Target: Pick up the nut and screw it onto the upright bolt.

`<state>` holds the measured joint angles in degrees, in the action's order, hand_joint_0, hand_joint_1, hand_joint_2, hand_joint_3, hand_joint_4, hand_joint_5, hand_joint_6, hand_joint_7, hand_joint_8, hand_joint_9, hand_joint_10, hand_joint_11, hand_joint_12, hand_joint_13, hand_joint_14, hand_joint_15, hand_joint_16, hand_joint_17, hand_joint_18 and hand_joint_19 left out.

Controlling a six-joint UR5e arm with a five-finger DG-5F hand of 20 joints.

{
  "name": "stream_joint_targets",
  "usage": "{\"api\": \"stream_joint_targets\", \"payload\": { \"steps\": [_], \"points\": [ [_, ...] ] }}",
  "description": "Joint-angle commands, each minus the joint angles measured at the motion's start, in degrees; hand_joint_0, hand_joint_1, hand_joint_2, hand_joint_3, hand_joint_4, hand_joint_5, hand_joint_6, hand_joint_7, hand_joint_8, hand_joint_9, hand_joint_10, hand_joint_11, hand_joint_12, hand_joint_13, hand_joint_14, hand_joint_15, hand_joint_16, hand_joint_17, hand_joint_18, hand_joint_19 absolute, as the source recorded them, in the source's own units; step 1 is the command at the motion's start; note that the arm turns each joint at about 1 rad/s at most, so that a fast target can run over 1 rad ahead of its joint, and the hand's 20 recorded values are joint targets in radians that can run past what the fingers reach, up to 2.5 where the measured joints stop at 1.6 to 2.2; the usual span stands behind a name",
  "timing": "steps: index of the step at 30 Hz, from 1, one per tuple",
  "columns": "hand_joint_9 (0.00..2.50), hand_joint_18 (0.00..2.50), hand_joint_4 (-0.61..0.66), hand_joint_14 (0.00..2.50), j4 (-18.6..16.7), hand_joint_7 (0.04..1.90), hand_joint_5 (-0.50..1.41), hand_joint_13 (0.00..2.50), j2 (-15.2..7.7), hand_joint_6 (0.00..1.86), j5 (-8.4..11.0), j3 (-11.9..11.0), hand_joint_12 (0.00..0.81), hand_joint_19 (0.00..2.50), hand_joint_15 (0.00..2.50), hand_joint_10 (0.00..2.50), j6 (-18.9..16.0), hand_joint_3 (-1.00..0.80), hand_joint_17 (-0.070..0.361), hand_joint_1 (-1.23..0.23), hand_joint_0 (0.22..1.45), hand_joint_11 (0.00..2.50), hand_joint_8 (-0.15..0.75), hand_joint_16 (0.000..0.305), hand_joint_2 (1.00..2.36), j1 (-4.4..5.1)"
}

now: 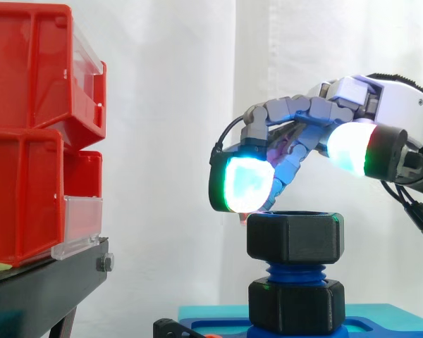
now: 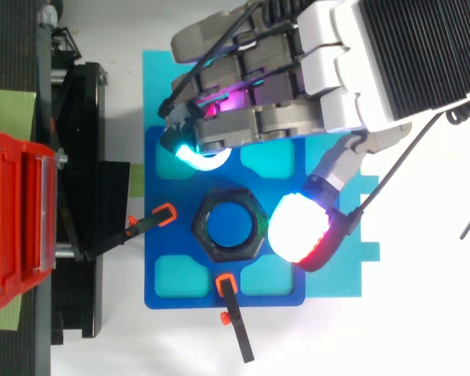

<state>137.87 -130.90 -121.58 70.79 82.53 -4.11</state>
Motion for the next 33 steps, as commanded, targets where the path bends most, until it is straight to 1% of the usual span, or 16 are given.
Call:
{"api": "stream_joint_targets", "payload": {
  "steps": [1,3,6,9,11,12,13,14,18,19,21,25,26,28,30,33],
  "points": [
    [1.02,0.58,0.25,0.00,-0.76,1.00,-0.07,0.81,-0.06,0.50,-0.50,-0.12,0.191,0.10,0.00,0.00,-1.23,-0.50,0.045,-0.20,0.50,0.00,0.250,0.020,1.00,-0.20],
    [0.97,0.55,0.23,0.00,-1.47,0.94,-0.09,0.77,0.03,0.50,-0.41,-0.12,0.192,0.10,0.00,0.00,-1.40,-0.50,0.047,-0.20,0.50,0.00,0.246,0.021,1.00,-0.20],
    [0.90,0.49,0.19,0.00,-1.29,0.83,-0.11,0.72,-0.06,0.50,-0.32,-0.12,0.193,0.10,0.00,0.00,-1.40,-0.50,0.049,-0.19,0.49,0.00,0.227,0.022,1.00,0.33],
    [0.86,0.46,0.17,0.00,0.03,0.78,-0.12,0.69,-0.06,0.50,1.35,-0.03,0.203,0.10,0.00,0.00,-1.40,-0.50,0.050,-0.18,0.49,0.00,0.220,0.022,1.00,0.77],
    [0.85,0.45,0.18,0.00,0.64,0.78,-0.12,0.68,-0.06,0.50,2.31,-0.03,0.202,0.10,0.00,0.00,-1.40,-0.50,0.051,-0.17,0.49,0.00,0.221,0.022,1.00,1.03],
    [0.85,0.45,0.18,0.00,0.99,0.78,-0.12,0.68,-0.06,0.50,3.02,-0.03,0.202,0.10,0.00,0.00,-1.40,-0.50,0.051,-0.17,0.49,0.00,0.220,0.022,1.00,1.38],
    [0.85,0.45,0.17,0.00,1.17,0.78,-0.12,0.68,-0.06,0.50,3.28,-0.03,0.205,0.10,0.00,0.00,-1.40,-0.50,0.051,-0.17,0.49,0.00,0.220,0.023,1.00,1.56],
    [0.85,0.44,0.18,0.00,1.61,0.78,-0.12,0.67,-0.06,0.50,4.25,-0.03,0.205,0.10,0.00,0.00,-1.40,-0.50,0.051,-0.17,0.49,0.00,0.221,0.023,1.00,2.09],
    [0.85,0.44,0.18,0.00,1.52,0.78,-0.12,0.67,-0.06,0.50,5.13,-0.03,0.205,0.11,0.00,0.00,-1.49,-0.50,0.051,-0.16,0.49,0.00,0.222,0.023,1.00,2.61],
    [0.84,0.44,0.18,0.00,1.70,0.78,-0.12,0.67,-0.06,0.50,5.30,-0.03,0.205,0.10,0.00,0.00,-1.40,-0.50,0.051,-0.16,0.49,0.00,0.223,0.023,1.00,2.88],
    [0.84,0.44,0.18,0.00,1.78,0.78,-0.12,0.67,-0.06,0.50,5.39,-0.03,0.204,0.11,0.00,0.00,-1.40,-0.50,0.051,-0.16,0.49,0.00,0.223,0.023,1.00,3.14],
    [0.85,0.44,0.19,0.00,2.75,0.80,-0.12,0.67,-0.06,0.50,6.36,-0.03,0.205,0.11,0.00,0.00,-1.32,-0.50,0.052,-0.16,0.49,0.00,0.228,0.023,1.00,3.84],
    [0.85,0.45,0.18,0.00,3.81,0.80,-0.12,0.68,-0.06,0.50,7.59,-0.03,0.205,0.11,0.00,0.00,-1.32,-0.50,0.052,-0.16,0.49,0.00,0.228,0.023,1.00,4.19],
    [0.85,0.45,0.18,0.00,5.30,0.80,-0.12,0.68,-0.06,0.50,8.99,-0.03,0.206,0.11,0.00,0.00,-1.32,-0.50,0.052,-0.16,0.49,0.00,0.229,0.023,1.00,4.55],
    [0.85,0.45,0.19,0.00,6.35,0.81,-0.12,0.68,-0.06,0.50,9.70,-0.03,0.205,0.11,0.00,0.00,-1.32,-0.50,0.052,-0.16,0.50,0.00,0.233,0.023,1.00,4.72],
    [0.85,0.46,0.19,0.00,6.97,0.82,-0.11,0.69,-0.06,0.50,9.78,0.05,0.207,0.10,0.00,0.00,-1.32,-0.50,0.052,-0.17,0.50,0.00,0.231,0.023,1.00,4.81]
  ]
}}
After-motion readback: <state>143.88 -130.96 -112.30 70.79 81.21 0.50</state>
